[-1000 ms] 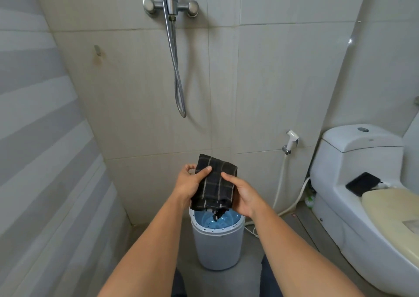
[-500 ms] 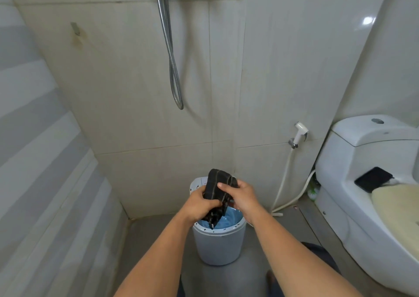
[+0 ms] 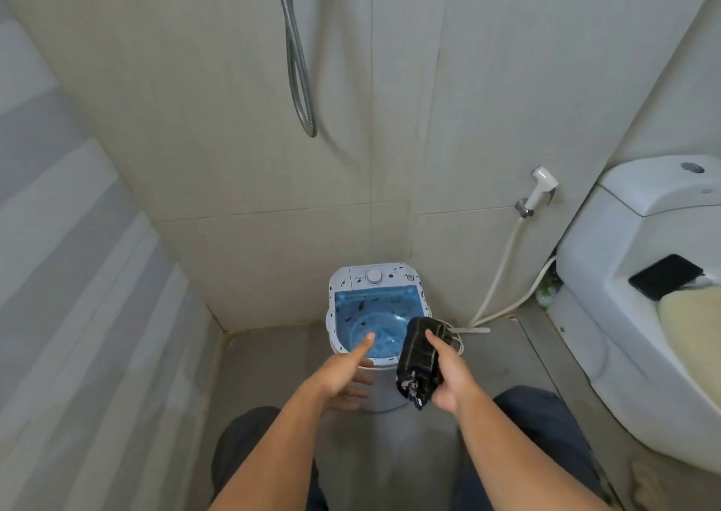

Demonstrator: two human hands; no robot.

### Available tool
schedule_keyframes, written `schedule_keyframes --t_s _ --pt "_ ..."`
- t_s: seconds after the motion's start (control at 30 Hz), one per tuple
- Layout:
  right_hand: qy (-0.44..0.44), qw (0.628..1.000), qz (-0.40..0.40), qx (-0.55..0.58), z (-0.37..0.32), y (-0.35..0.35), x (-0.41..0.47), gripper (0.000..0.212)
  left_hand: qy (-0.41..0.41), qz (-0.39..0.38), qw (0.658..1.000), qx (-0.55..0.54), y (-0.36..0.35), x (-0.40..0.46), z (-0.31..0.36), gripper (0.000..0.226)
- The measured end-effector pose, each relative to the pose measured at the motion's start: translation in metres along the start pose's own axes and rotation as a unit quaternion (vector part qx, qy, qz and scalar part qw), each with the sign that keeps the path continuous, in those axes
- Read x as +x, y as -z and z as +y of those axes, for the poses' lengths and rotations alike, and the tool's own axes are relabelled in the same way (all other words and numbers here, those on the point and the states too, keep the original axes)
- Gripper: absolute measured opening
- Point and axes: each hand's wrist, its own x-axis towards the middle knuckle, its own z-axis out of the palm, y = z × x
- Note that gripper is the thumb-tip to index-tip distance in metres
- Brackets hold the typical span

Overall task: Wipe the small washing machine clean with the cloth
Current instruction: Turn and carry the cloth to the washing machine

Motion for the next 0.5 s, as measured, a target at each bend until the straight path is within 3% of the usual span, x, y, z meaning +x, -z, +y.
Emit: schedule_keyframes --t_s 0.27,0.5 --pt "-0.134 0.989 0.018 -0.064 0.049 0.007 0.048 0.024 0.016 0.111 0.992 -0.061 0.032 0.073 -0.039 0.041" --pt "0.022 0.984 0.069 -0.163 0.009 -0.049 0.115 0.025 -0.038 0.208 0.977 -0.024 0.077 0.166 -0.032 0.036"
